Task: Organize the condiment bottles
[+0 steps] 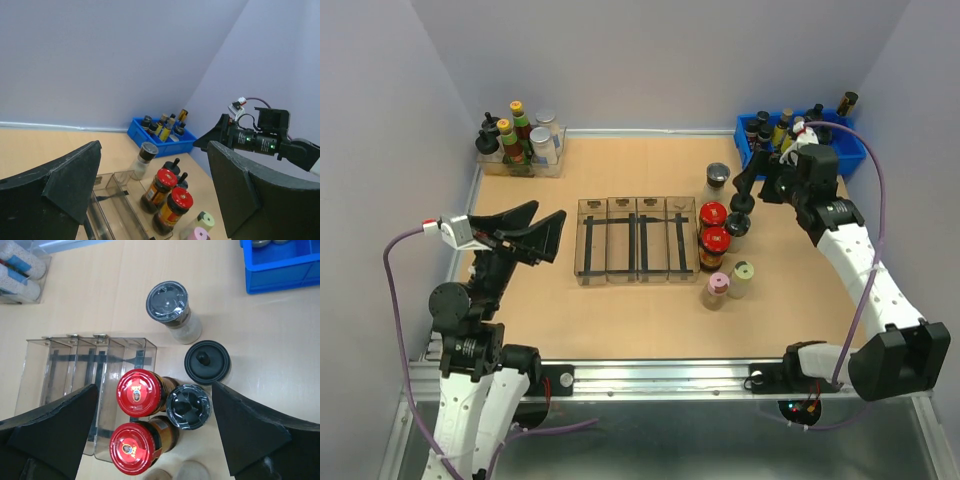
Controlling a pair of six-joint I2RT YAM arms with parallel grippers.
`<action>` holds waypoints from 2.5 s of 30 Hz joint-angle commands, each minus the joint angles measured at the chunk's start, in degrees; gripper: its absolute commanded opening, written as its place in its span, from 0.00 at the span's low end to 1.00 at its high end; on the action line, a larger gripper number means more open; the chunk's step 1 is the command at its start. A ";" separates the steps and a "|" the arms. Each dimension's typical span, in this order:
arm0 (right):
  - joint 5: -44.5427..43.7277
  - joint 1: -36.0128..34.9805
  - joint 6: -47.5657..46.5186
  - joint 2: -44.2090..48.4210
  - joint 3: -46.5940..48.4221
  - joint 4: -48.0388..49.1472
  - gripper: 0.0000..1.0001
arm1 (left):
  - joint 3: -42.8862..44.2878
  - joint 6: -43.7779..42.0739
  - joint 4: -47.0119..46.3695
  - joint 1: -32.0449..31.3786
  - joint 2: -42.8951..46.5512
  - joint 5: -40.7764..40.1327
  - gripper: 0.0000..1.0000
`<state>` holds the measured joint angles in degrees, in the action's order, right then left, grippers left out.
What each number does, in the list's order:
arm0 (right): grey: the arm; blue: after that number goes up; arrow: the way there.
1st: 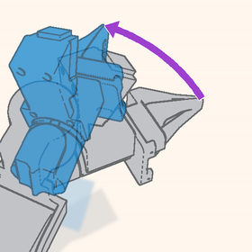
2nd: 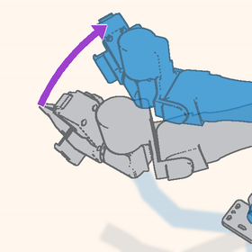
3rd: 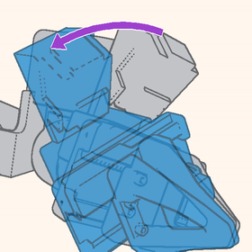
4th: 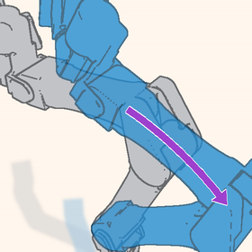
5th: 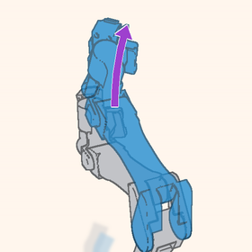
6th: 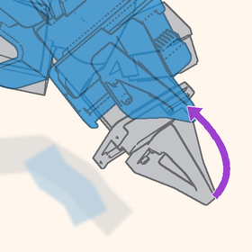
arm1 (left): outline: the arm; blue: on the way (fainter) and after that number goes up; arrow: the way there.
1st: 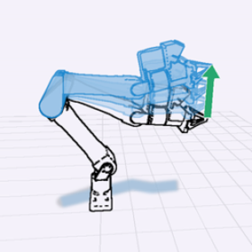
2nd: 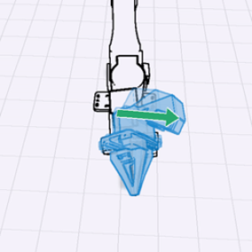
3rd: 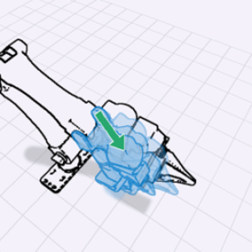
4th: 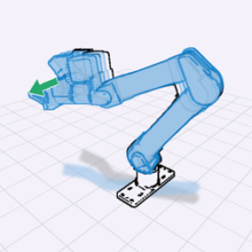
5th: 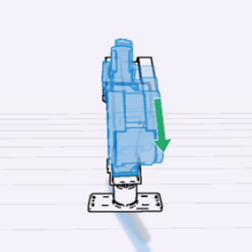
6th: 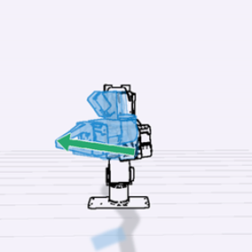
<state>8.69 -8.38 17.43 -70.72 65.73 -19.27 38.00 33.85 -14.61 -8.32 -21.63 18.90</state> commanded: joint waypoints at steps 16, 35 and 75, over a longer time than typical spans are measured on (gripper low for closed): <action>-13.17 -6.91 -8.99 -26.39 22.06 0.11 1.00 | -4.60 2.10 0.55 -0.30 3.16 2.02 0.99; -16.95 -7.09 -7.77 -44.85 31.73 0.28 0.92 | -5.22 1.13 4.68 -0.30 5.90 1.14 0.99; 0.65 -38.90 -13.47 -51.00 57.22 0.55 0.01 | 3.13 -3.43 22.08 -0.30 16.35 -17.93 0.97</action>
<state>11.81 -47.35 5.34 -120.97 114.65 -21.47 39.46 31.64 7.92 -8.58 -5.74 2.02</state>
